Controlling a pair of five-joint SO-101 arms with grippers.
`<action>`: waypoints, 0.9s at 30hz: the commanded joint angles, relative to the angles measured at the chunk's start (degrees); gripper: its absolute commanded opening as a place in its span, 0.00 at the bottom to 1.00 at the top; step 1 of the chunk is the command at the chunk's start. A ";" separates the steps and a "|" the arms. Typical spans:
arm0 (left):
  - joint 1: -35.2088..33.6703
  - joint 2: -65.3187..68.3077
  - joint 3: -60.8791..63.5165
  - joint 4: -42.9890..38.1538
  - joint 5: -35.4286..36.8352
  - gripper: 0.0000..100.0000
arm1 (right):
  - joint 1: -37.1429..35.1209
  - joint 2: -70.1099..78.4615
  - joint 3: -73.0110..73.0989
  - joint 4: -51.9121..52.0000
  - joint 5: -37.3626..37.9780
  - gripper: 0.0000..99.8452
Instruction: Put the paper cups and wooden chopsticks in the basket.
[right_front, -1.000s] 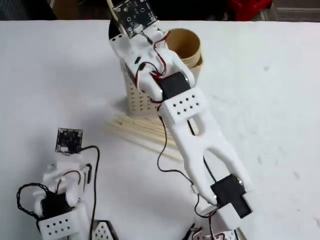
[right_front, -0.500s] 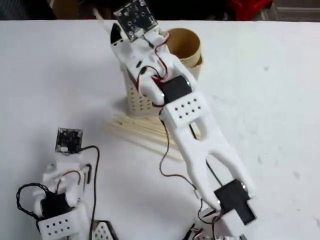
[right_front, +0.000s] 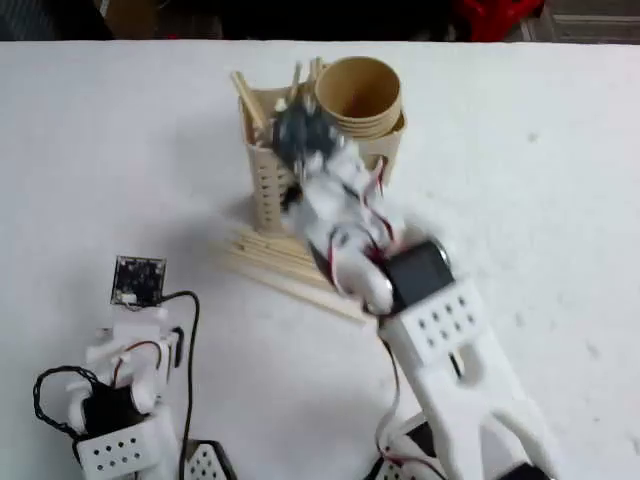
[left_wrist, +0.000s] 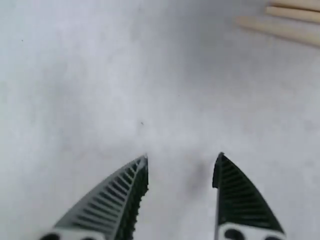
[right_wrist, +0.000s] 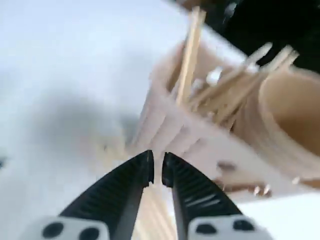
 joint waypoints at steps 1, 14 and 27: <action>-0.40 -0.22 -0.18 0.09 -0.26 0.22 | -3.47 -7.34 10.64 2.51 4.04 0.04; -0.40 -0.22 -0.18 0.09 -0.26 0.22 | -5.58 -11.82 44.22 -24.04 3.87 0.04; -0.40 -0.22 -0.18 0.09 -0.26 0.22 | -5.41 -11.91 45.01 -24.40 3.87 0.04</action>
